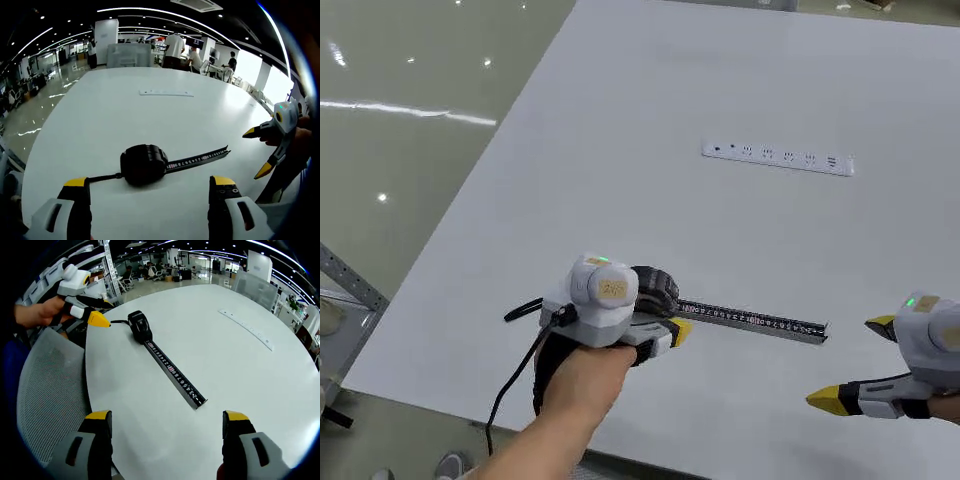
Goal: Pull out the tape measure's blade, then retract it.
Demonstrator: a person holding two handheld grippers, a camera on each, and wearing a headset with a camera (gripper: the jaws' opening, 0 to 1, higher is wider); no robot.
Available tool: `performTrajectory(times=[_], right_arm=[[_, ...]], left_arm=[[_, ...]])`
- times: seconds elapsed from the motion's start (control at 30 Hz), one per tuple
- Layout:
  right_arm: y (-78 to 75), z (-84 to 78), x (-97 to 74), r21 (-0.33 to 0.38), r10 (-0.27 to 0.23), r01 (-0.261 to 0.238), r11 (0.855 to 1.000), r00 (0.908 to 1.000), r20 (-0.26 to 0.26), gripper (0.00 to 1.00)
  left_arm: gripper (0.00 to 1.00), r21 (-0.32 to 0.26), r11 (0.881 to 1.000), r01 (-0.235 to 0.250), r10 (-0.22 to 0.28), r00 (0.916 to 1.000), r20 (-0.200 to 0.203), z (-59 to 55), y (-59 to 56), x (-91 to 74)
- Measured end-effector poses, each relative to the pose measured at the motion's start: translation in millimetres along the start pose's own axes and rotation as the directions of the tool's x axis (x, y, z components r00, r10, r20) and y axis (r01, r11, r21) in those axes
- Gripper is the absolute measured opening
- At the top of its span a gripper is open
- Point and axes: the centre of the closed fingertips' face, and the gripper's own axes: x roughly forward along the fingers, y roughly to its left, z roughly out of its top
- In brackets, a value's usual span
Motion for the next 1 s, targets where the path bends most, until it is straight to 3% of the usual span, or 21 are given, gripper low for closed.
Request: performTrajectory(times=[0.37, 0.67, 1.0], right_arm=[[-20.5, -5.0, 26.6, -0.080, 0.044, -0.049, 0.996, 0.9969, -0.066, 0.82], [-35.0, -3.4, 42.9, -0.120, 0.073, -0.085, 0.989, 0.9922, -0.101, 0.77], [-47.6, -3.6, 58.8, -0.215, 0.103, -0.135, 0.967, 0.9828, -0.153, 0.67]], left_arm=[[0.93, -0.051, 0.998, -0.031, 0.030, 0.9994, -0.014, -1.8, 9.3, 23.5], [0.91, -0.076, 0.997, -0.031, 0.030, 0.9992, -0.025, 1.9, 9.2, 41.7], [0.88, -0.084, 0.996, -0.040, 0.037, 0.9984, -0.042, -0.1, 14.3, 59.6]])
